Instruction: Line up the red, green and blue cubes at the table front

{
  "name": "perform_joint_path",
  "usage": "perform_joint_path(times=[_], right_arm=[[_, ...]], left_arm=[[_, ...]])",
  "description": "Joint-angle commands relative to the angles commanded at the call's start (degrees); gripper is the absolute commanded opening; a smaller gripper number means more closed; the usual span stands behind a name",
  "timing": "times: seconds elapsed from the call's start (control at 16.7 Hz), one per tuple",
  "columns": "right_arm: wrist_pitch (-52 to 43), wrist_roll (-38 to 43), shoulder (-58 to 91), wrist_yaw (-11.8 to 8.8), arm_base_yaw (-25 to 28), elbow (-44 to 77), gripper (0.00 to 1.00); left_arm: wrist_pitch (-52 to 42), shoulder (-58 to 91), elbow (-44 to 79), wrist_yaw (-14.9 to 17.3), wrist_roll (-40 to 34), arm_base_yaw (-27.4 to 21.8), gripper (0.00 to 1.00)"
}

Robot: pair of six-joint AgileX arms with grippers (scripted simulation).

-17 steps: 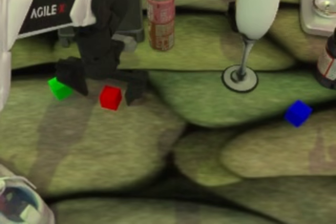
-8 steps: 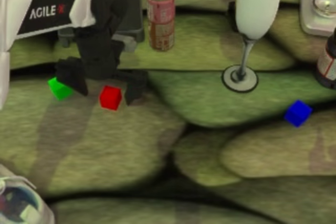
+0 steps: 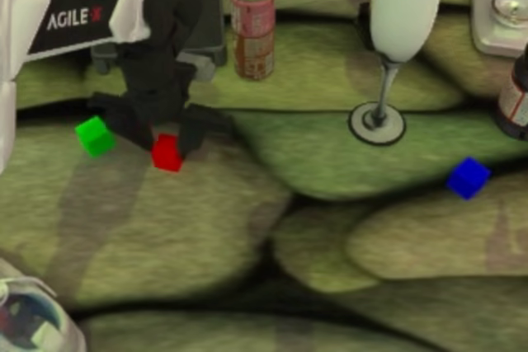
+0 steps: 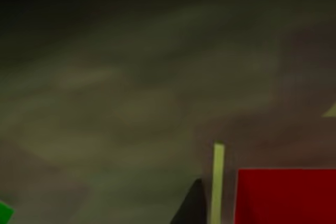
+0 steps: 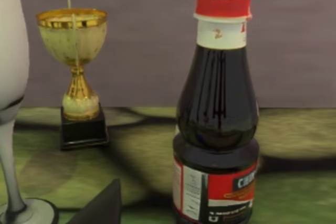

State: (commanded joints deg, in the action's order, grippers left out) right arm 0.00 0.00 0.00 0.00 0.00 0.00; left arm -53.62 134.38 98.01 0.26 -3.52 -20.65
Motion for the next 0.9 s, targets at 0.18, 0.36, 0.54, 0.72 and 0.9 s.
perform_joint_path(times=[0.18,0.36,0.54,0.72,0.9], right_arm=[[0.0,0.0,0.0,0.0,0.0,0.0,1.00],[0.0,0.0,0.0,0.0,0.0,0.0,1.00],[0.0,0.0,0.0,0.0,0.0,0.0,1.00],[0.0,0.0,0.0,0.0,0.0,0.0,1.00],[0.0,0.0,0.0,0.0,0.0,0.0,1.00]], left_arm=[[0.0,0.0,0.0,0.0,0.0,0.0,0.00],[0.0,0.0,0.0,0.0,0.0,0.0,0.00],[0.0,0.0,0.0,0.0,0.0,0.0,0.00],[-1.6,-2.5,1.7,-0.2,0.1,0.1,0.00],[-7.3,-3.9,5.7,-0.2,0.0,0.7,0.00]])
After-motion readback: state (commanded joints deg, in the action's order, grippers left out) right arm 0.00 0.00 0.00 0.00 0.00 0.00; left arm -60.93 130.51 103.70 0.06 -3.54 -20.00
